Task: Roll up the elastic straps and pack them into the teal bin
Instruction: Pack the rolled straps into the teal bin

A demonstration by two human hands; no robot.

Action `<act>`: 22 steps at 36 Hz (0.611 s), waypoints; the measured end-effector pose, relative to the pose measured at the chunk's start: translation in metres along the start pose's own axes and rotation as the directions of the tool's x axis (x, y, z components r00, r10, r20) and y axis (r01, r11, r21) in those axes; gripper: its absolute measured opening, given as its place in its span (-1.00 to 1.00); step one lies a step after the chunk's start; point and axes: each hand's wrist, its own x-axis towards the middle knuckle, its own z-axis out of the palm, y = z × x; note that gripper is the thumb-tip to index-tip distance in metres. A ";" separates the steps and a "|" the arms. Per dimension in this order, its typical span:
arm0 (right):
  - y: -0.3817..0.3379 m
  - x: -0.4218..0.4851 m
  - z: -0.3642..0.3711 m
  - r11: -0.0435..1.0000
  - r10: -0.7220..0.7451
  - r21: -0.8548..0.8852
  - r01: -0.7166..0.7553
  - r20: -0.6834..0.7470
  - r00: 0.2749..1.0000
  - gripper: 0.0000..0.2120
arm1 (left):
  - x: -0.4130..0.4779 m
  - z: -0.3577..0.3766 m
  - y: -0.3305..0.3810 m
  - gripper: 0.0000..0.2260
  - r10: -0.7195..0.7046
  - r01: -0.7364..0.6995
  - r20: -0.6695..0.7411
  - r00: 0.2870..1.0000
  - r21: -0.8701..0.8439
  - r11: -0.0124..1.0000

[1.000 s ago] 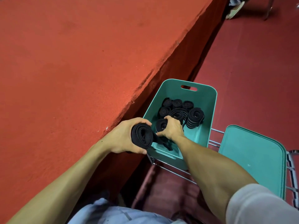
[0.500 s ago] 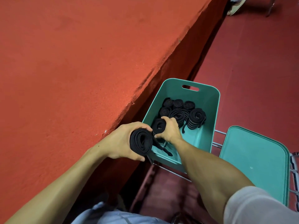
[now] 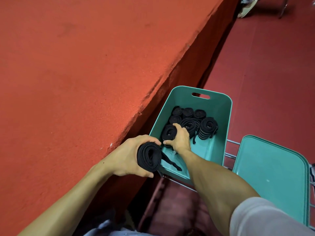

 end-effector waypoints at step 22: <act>0.016 0.013 -0.008 0.996 -0.033 0.081 0.032 0.020 0.999 -0.06 | -0.001 0.003 0.000 -0.29 0.048 -0.047 -0.017 0.999 0.046 0.998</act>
